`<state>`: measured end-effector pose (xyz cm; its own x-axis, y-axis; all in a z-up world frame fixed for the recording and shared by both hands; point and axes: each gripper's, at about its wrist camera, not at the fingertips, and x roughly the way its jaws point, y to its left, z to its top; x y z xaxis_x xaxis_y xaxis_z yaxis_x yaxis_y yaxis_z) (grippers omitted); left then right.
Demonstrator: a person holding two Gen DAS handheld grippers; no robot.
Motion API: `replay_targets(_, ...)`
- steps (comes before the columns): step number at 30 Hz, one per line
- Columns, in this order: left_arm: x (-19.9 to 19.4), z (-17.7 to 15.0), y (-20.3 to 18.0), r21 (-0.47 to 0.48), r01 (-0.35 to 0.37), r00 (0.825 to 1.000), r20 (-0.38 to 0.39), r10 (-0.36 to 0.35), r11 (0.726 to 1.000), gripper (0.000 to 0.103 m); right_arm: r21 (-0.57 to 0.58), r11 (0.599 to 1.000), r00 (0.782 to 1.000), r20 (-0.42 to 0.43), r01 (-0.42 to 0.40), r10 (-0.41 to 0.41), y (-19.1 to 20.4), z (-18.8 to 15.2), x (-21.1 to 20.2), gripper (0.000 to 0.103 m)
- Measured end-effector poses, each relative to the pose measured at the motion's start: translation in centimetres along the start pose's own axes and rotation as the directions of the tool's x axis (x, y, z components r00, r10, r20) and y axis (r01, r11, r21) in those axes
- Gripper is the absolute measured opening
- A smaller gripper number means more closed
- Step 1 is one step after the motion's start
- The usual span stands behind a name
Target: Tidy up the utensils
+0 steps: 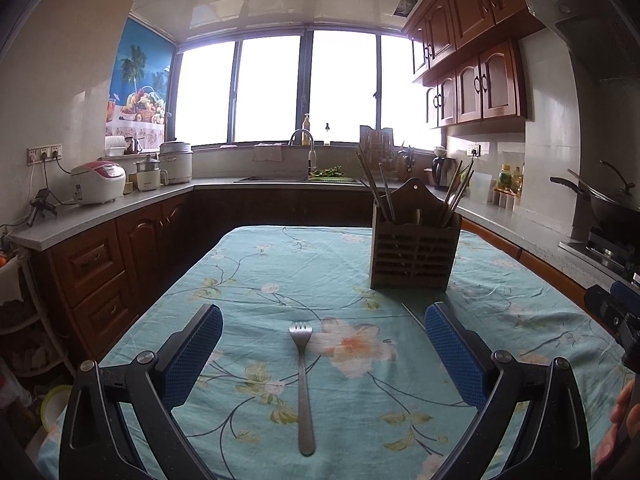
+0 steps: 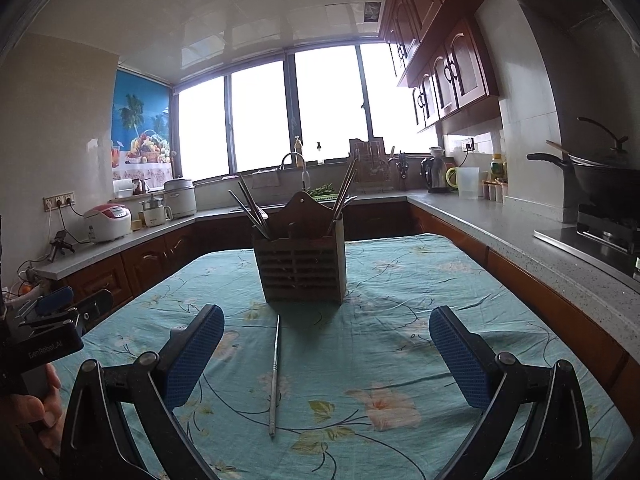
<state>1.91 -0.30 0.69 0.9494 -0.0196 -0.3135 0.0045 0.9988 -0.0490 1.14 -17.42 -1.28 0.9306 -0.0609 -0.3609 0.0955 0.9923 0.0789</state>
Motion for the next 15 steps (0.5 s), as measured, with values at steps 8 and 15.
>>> replay_targets(8, 0.3, -1.0, 0.4, 0.012, -0.016, 1.0, -0.008, 0.016, 1.0, 0.102, 0.006, 1.0, 1.0, -0.004, 0.021, -0.021, -0.2, -1.0, -0.8, 0.103)
replay_targets(15, -0.1, -1.3, 0.4, 0.02, -0.031, 1.0, 0.003, 0.031, 0.999, 0.102, 0.011, 1.0, 1.0, 0.0, 0.016, -0.016, -0.4, -1.4, -1.0, 0.103)
